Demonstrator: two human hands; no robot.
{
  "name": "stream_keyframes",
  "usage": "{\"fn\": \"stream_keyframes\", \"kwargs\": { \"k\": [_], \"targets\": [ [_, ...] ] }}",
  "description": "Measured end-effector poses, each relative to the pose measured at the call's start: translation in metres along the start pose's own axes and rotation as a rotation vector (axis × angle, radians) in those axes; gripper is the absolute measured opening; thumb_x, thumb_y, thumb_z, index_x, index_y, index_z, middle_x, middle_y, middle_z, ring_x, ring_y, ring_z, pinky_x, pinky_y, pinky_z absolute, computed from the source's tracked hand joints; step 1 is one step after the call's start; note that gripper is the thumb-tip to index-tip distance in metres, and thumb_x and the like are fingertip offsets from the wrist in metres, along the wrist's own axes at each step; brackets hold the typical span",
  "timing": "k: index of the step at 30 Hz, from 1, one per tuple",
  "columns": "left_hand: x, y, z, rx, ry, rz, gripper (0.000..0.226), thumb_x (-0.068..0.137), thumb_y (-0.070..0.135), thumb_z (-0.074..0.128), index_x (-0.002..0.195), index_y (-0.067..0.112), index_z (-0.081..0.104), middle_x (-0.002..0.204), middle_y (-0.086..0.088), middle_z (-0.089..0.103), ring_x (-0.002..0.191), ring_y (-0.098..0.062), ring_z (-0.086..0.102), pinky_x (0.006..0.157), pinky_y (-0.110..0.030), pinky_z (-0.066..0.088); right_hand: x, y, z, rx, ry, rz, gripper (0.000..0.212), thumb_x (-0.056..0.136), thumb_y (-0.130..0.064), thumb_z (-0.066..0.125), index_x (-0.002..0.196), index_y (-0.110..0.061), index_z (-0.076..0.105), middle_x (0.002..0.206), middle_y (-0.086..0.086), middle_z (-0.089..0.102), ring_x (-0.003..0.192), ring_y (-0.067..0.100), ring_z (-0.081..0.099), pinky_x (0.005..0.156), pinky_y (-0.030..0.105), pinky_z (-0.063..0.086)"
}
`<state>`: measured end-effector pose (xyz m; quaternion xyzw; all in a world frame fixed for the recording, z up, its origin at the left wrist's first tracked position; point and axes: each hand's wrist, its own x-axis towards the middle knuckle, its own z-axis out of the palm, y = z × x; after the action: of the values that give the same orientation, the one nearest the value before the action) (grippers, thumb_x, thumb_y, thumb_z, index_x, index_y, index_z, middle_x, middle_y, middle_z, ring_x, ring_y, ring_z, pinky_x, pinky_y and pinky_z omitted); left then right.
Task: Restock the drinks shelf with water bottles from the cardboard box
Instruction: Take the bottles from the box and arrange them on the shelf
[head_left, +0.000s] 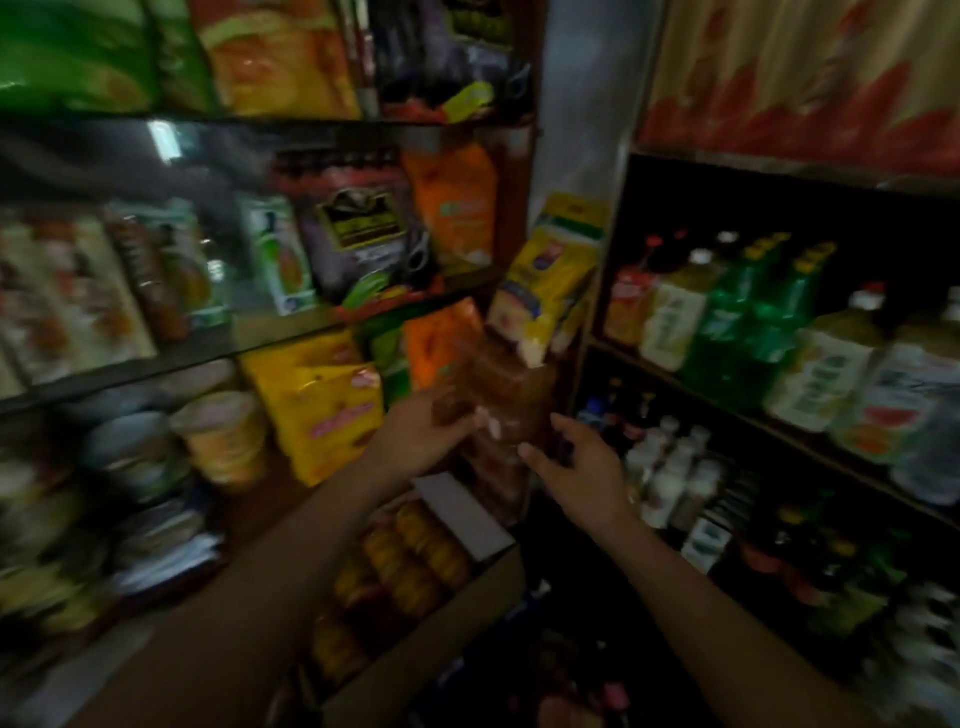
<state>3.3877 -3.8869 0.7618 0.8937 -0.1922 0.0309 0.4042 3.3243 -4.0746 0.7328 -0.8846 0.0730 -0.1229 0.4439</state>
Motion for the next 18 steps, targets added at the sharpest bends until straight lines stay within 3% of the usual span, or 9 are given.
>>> {"fn": "stream_keyframes", "kwargs": {
  "k": [2, 5, 7, 11, 13, 16, 18],
  "targets": [
    [-0.027, -0.047, -0.02, 0.01, 0.009, -0.124, 0.054, 0.078, 0.051, 0.065, 0.115, 0.012, 0.064, 0.109, 0.001, 0.067, 0.102, -0.012, 0.061, 0.079, -0.023, 0.043, -0.006, -0.01, 0.045, 0.036, -0.109, -0.013, 0.059, 0.085, -0.043, 0.067, 0.136, -0.017, 0.05, 0.127, -0.009, 0.052, 0.117, 0.006, 0.048, 0.093, 0.016, 0.039],
    [-0.072, -0.109, -0.046, -0.021, 0.024, -0.348, 0.073, 0.074, 0.054, 0.063, 0.132, 0.011, 0.052, 0.121, -0.002, 0.061, 0.11, -0.016, 0.058, 0.091, -0.029, 0.046, -0.014, -0.018, 0.109, 0.02, -0.266, 0.002, 0.069, 0.082, -0.055, 0.064, 0.139, -0.019, 0.046, 0.138, -0.003, 0.049, 0.128, 0.018, 0.047, 0.105, 0.039, 0.043],
    [-0.103, -0.144, -0.056, -0.035, 0.067, -0.442, 0.066, 0.071, 0.051, 0.065, 0.124, 0.011, 0.058, 0.117, -0.005, 0.065, 0.104, -0.016, 0.059, 0.083, -0.024, 0.045, -0.024, -0.02, 0.148, 0.021, -0.35, 0.034, 0.063, 0.086, -0.047, 0.064, 0.138, -0.017, 0.046, 0.138, 0.0, 0.049, 0.126, 0.019, 0.047, 0.104, 0.036, 0.042],
    [-0.157, -0.207, -0.045, -0.129, 0.126, -0.63, 0.034, 0.085, 0.022, 0.069, 0.115, 0.006, 0.063, 0.106, -0.006, 0.065, 0.093, -0.011, 0.054, 0.068, -0.012, 0.036, -0.048, -0.001, 0.219, -0.001, -0.528, 0.088, 0.055, 0.087, -0.045, 0.065, 0.134, -0.02, 0.049, 0.134, -0.003, 0.052, 0.122, 0.016, 0.051, 0.092, 0.028, 0.043],
    [-0.182, -0.239, -0.023, -0.195, 0.103, -0.733, 0.037, 0.08, 0.028, 0.074, 0.11, 0.008, 0.065, 0.104, -0.007, 0.065, 0.092, -0.014, 0.055, 0.071, -0.014, 0.041, -0.06, 0.025, 0.254, 0.002, -0.625, 0.145, 0.055, 0.087, -0.044, 0.065, 0.134, -0.02, 0.049, 0.135, -0.004, 0.052, 0.123, 0.016, 0.049, 0.088, 0.026, 0.04],
    [-0.211, -0.288, 0.027, -0.255, 0.1, -0.894, 0.051, 0.058, 0.055, 0.068, 0.091, 0.016, 0.065, 0.097, -0.011, 0.07, 0.089, -0.022, 0.064, 0.081, -0.028, 0.051, -0.082, 0.074, 0.297, 0.022, -0.714, 0.244, 0.059, 0.087, -0.041, 0.066, 0.137, -0.018, 0.046, 0.14, -0.002, 0.047, 0.128, 0.017, 0.045, 0.098, 0.031, 0.042],
    [-0.228, -0.317, 0.065, -0.27, 0.034, -0.952, 0.033, 0.079, 0.039, 0.069, 0.099, 0.013, 0.065, 0.096, -0.004, 0.068, 0.088, -0.016, 0.063, 0.075, -0.019, 0.048, -0.098, 0.116, 0.321, -0.01, -0.777, 0.305, 0.06, 0.089, -0.038, 0.065, 0.14, -0.017, 0.044, 0.141, -0.001, 0.045, 0.129, 0.018, 0.044, 0.099, 0.03, 0.042]
  ]
}}
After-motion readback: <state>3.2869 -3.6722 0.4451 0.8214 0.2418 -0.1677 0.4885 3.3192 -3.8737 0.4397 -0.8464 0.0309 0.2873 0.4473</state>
